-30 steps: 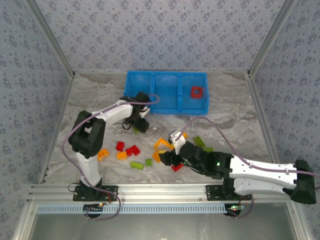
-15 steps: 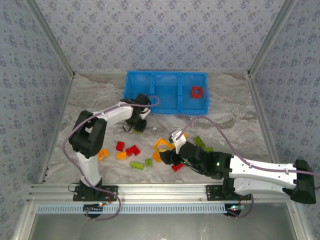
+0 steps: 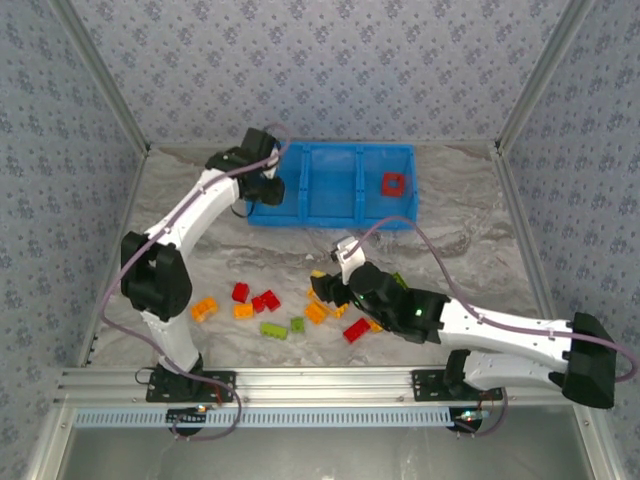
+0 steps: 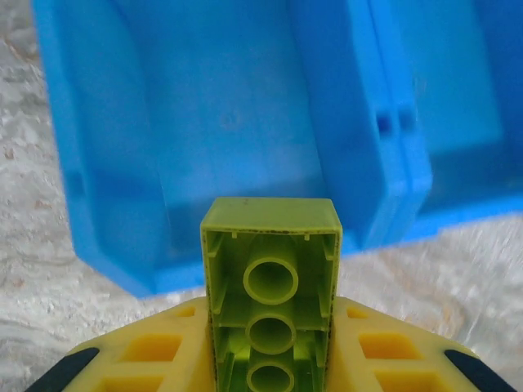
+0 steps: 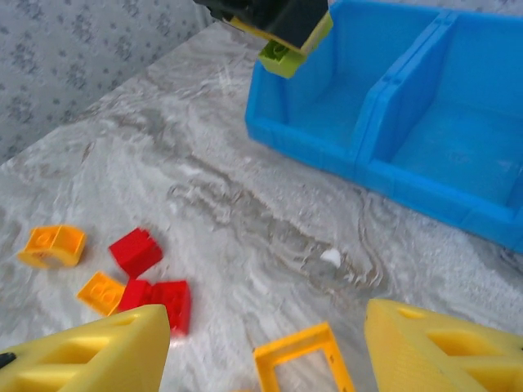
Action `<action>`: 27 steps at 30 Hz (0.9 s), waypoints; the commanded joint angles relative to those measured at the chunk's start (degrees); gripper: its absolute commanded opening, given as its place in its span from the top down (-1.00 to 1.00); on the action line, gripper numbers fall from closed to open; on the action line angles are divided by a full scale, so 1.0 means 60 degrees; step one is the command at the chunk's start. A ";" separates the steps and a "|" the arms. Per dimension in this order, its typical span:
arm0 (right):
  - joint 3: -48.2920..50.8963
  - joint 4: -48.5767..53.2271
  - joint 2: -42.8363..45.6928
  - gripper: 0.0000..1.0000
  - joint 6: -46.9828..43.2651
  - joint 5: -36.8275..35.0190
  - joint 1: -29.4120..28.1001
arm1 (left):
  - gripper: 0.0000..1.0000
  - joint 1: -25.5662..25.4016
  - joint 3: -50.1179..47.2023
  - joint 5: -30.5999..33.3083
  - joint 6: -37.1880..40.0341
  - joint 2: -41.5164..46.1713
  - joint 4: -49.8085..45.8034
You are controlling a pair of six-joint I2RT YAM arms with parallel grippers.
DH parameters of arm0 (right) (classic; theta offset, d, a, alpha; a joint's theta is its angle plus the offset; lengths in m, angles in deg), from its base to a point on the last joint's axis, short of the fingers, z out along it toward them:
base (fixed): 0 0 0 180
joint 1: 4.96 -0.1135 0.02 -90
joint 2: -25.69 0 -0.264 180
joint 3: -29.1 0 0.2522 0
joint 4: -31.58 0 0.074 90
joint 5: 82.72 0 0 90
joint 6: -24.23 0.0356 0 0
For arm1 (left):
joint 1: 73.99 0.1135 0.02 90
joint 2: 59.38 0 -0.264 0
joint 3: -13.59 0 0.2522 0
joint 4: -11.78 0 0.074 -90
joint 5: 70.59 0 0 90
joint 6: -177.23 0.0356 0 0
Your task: Sort the legos into containers by color
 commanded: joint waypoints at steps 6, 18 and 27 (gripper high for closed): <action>-0.1211 -0.2893 -0.1936 -0.34 -0.1928 -0.0779 0.0186 | 0.35 0.0599 0.2807 -0.1400 -0.0730 -0.2925 -0.0711; -0.3915 -0.2709 -0.4940 -0.35 -0.3186 -0.1445 -0.0242 | 0.29 0.0830 0.3620 -0.2569 -0.1133 -0.4242 -0.0640; -0.3356 -0.1690 -0.4151 -0.35 -0.2688 -0.1671 -0.0236 | -0.28 0.0844 0.3285 -0.2598 -0.1275 -0.3892 -0.0666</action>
